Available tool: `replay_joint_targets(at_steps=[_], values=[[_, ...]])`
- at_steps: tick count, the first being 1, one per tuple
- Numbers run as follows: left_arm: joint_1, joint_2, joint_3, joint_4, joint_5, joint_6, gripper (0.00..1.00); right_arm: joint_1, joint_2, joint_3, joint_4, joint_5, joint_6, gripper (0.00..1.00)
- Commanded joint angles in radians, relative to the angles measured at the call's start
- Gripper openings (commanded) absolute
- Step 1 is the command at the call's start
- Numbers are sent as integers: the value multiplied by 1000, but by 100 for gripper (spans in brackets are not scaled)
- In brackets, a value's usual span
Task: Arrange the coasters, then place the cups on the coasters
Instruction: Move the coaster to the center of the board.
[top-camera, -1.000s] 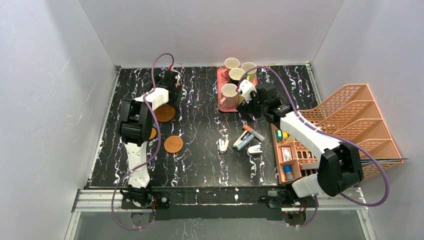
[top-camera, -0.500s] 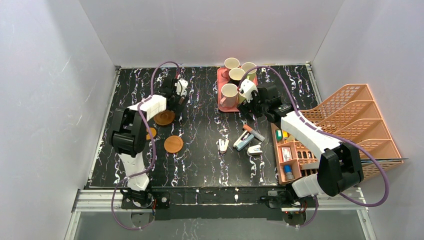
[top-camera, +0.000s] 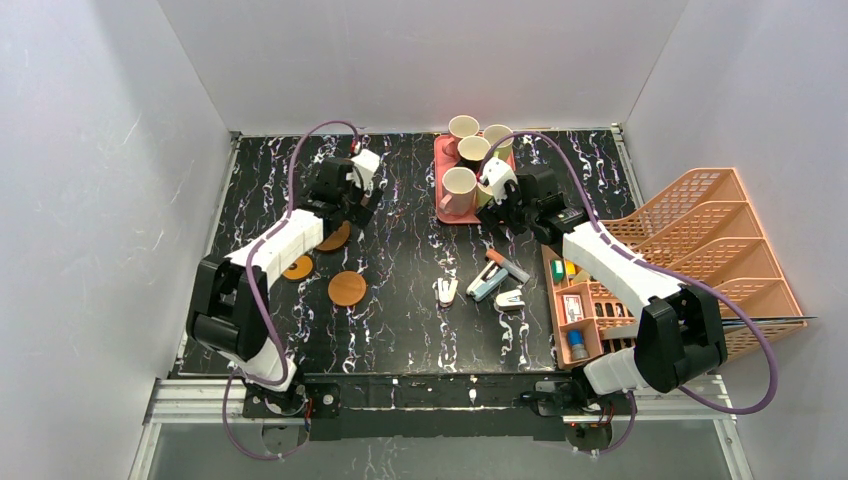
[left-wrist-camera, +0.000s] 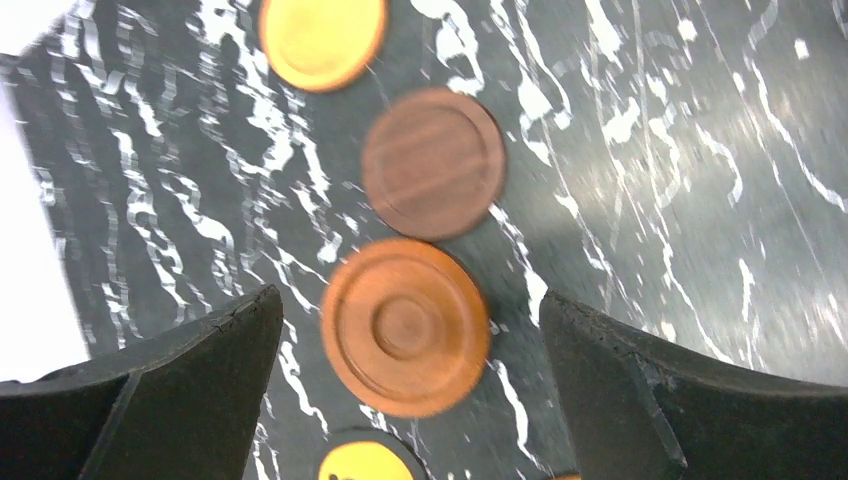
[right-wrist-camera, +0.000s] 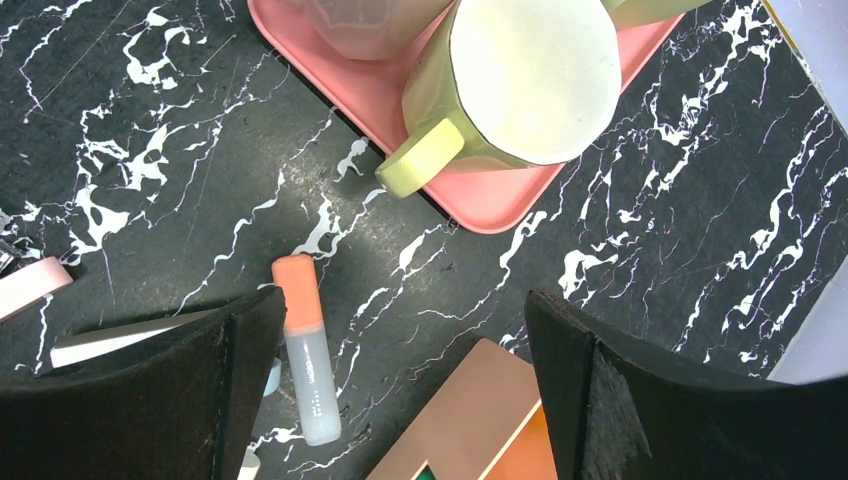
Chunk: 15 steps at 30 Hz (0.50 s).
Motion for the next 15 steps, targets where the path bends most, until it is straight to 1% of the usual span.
replay_joint_targets(at_steps=[1, 8, 12, 15], values=[[5, 27, 87, 128, -153, -57, 98, -6, -16, 2, 30, -16, 6, 98], [17, 287, 297, 177, -376, -40, 98, -9, -5, -1, 33, -21, 4, 98], [55, 452, 467, 123, -408, -71, 98, -7, 1, -1, 24, -32, 8, 98], [72, 543, 557, 106, -438, -78, 98, -9, -2, 0, 14, -73, 12, 98]])
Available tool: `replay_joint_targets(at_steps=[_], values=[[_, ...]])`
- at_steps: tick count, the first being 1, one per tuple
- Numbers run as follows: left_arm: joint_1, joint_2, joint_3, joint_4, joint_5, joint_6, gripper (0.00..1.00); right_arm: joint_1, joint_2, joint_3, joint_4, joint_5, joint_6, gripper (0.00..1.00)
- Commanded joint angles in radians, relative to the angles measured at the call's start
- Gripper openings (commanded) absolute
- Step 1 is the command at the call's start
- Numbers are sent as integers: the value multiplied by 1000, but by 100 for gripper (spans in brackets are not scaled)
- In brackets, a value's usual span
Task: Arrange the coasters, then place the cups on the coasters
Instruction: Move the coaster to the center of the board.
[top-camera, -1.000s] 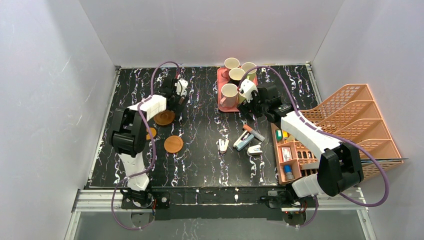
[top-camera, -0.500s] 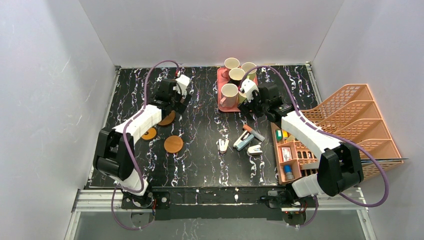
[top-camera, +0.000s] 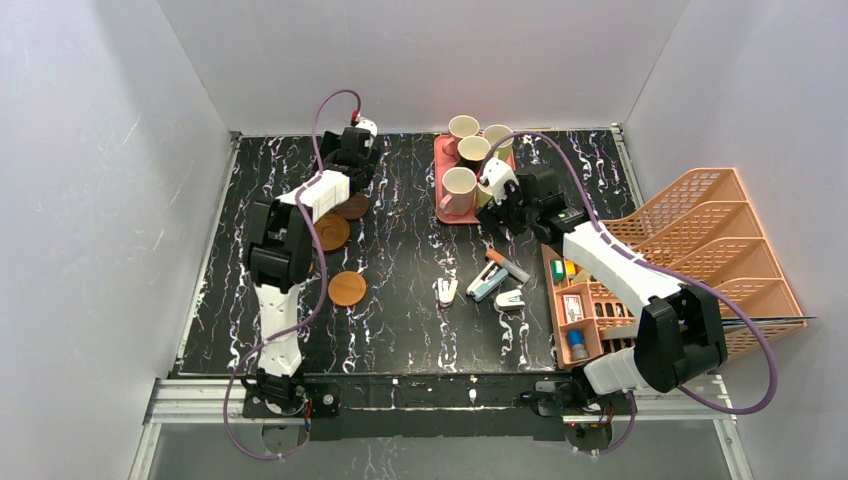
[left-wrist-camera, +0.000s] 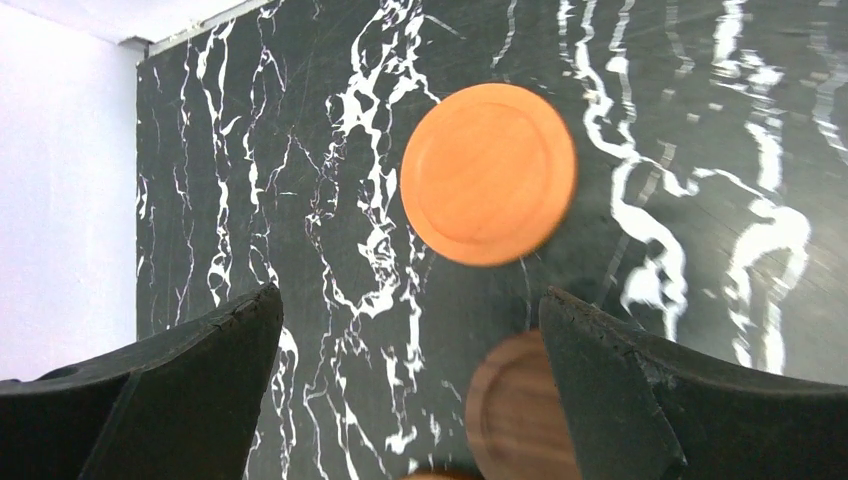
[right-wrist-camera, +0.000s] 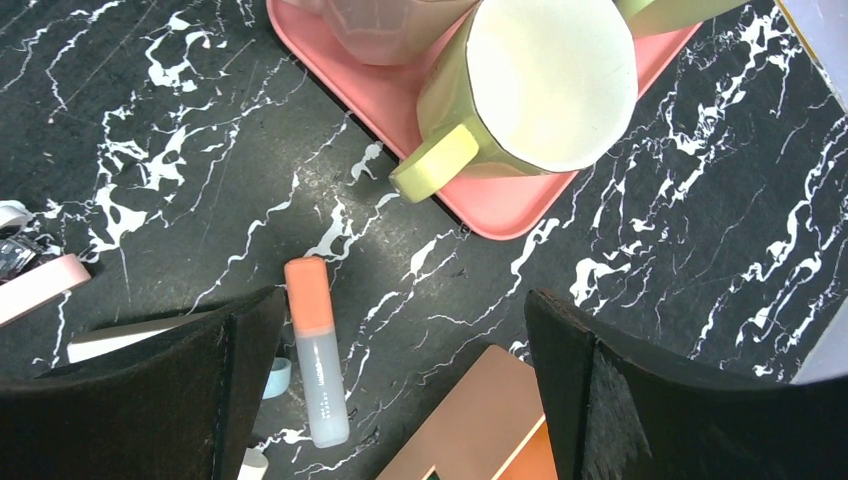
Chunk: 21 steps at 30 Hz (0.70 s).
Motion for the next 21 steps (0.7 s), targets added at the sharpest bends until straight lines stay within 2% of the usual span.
replay_joint_targets(at_steps=[1, 12, 19, 21], values=[[37, 84, 128, -33, -106, -31, 98, -4, -6, 0, 15, -45, 11, 98], [57, 219, 233, -37, -154, -4, 98, -38, 14, 1, 7, -61, 23, 98], [79, 258, 273, -36, -103, 13, 98, -53, 66, 5, -3, -72, 30, 98], [80, 284, 301, -87, -89, 20, 98, -53, 71, 6, -5, -71, 30, 98]])
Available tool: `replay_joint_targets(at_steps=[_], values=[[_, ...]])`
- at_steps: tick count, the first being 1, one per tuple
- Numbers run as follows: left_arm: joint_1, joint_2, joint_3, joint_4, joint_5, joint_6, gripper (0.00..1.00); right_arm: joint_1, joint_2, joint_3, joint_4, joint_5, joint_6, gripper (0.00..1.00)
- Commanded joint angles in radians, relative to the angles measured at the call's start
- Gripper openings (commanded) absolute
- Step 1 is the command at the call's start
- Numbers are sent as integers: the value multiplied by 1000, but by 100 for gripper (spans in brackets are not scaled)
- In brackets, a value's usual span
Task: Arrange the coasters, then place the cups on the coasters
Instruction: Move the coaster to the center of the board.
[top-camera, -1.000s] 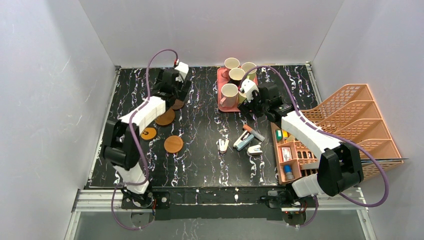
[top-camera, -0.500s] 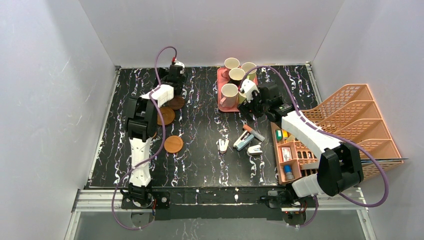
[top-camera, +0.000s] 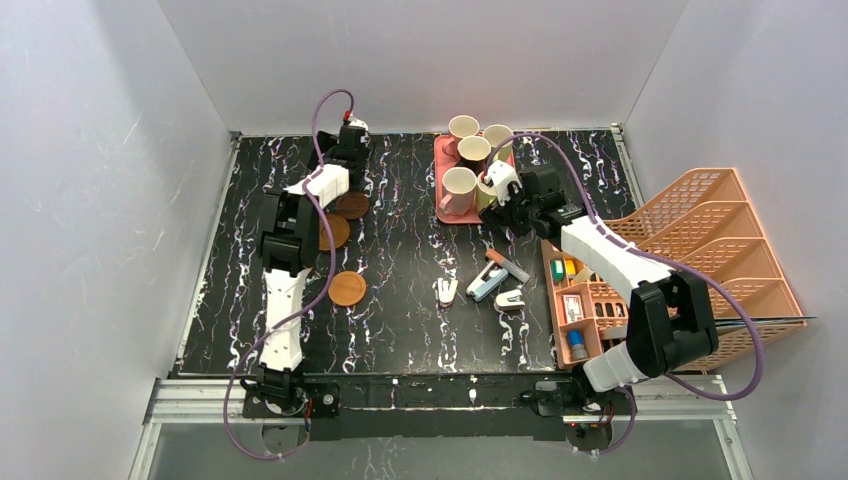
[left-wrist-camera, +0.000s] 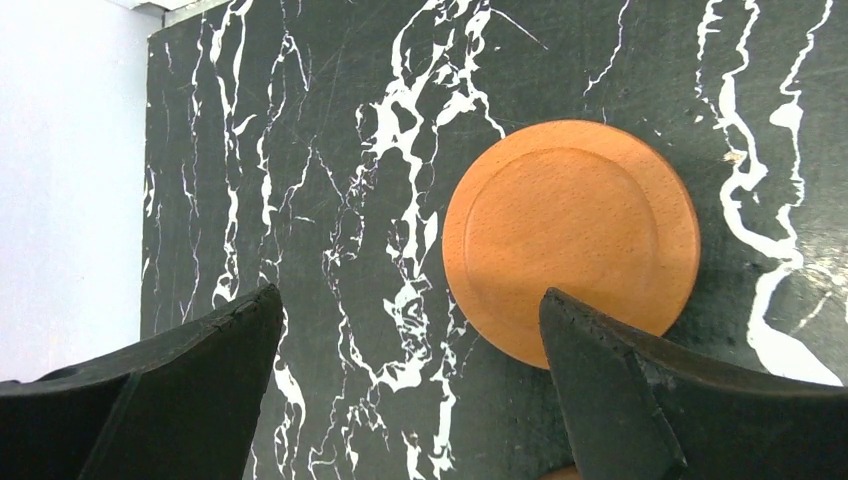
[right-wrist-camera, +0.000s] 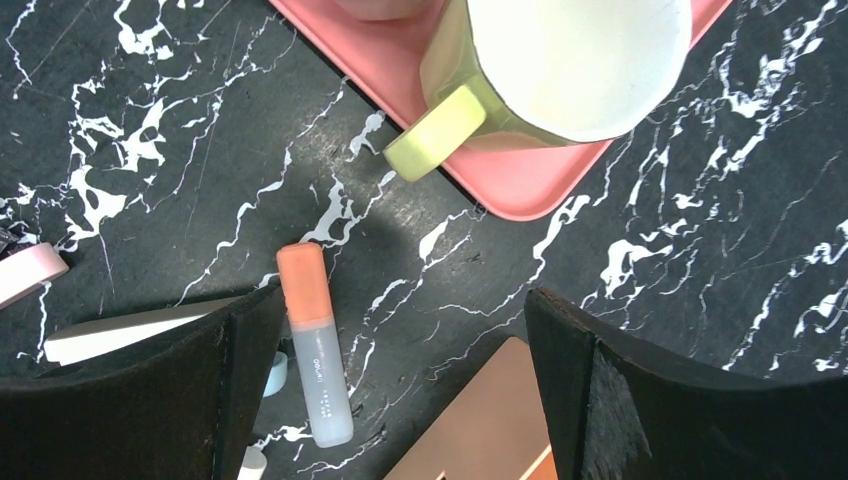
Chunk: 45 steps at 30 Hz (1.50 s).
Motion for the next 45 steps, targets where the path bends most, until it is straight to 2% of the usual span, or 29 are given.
replay_joint_targets(at_steps=[1, 9, 19, 29, 34, 40, 45], values=[[13, 34, 76, -79, 32, 11, 98, -4, 14, 8, 3, -15, 15, 98], [-10, -32, -45, -124, 237, 12, 98, -5, 9, 15, -7, -42, 21, 98], [-92, -163, -258, -143, 309, -6, 98, -4, -13, 17, -13, -64, 28, 98], [-230, -346, -562, -147, 381, -21, 98, -5, -35, 20, -20, -82, 38, 98], [-286, -480, -734, -144, 414, -8, 98, -5, -58, 25, -30, -112, 44, 98], [-322, -720, -947, -153, 524, 51, 98, -19, -85, 22, -30, -116, 45, 98], [-323, -943, -1039, -175, 590, 66, 98, -44, -95, 24, -31, -145, 59, 98]])
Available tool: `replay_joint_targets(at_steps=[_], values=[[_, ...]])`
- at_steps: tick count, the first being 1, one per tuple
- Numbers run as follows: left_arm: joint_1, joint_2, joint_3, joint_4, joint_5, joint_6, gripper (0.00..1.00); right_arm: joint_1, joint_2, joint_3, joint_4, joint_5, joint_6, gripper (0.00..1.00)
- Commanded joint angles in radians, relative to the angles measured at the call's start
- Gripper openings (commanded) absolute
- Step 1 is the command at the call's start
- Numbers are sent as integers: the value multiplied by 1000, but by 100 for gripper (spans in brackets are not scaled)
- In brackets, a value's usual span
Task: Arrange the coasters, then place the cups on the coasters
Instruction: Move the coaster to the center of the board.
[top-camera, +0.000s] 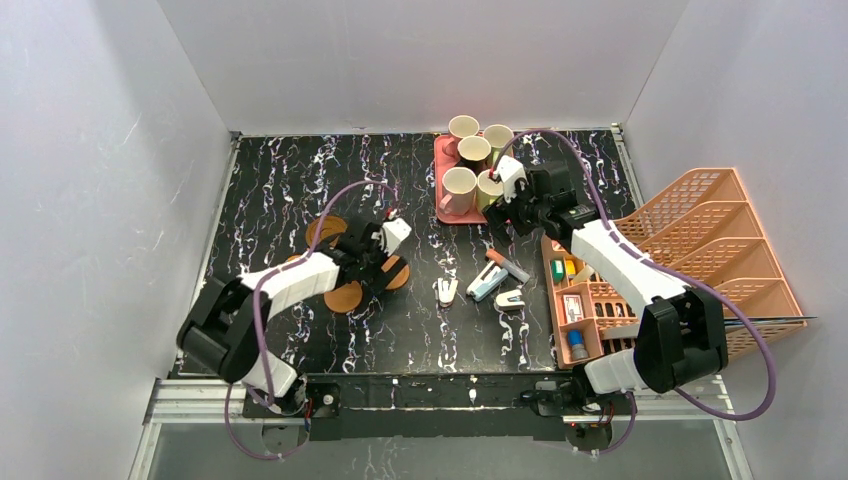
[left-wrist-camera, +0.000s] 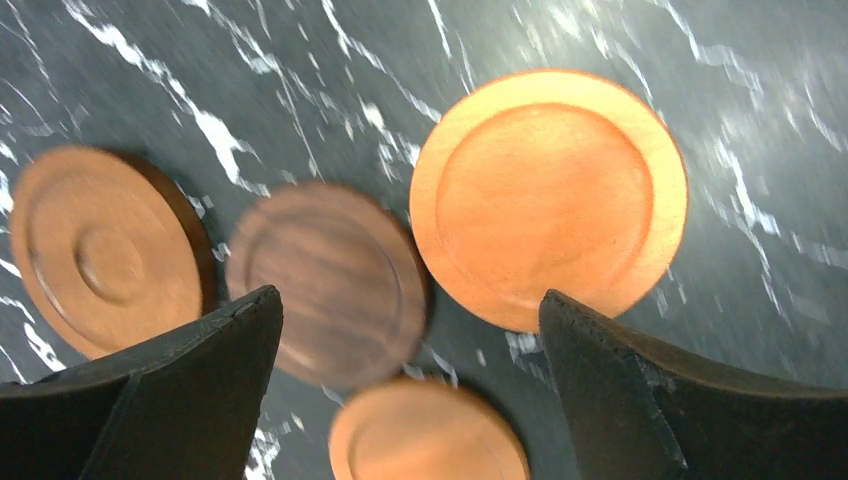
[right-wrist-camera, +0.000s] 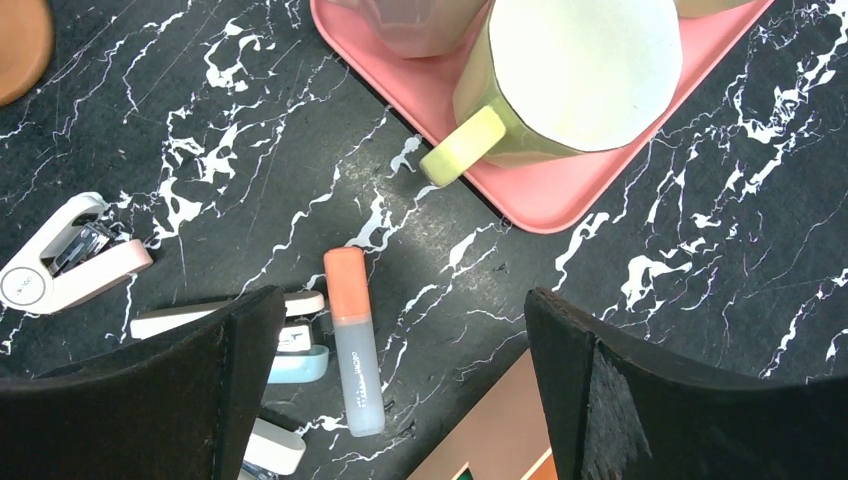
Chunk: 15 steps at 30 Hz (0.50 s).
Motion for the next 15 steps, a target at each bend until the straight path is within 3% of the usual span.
replay_joint_targets(at_steps=[1, 8, 15], values=[[-2, -201, -66, -121, 98, 22, 98, -27, -28, 24, -2, -43, 24, 98], [26, -436, -26, -49, -169, -30, 98, -36, -10, 33, -11, -55, 29, 98], [163, -296, 23, 22, -313, -46, 98, -37, -20, 28, -7, -61, 28, 98]])
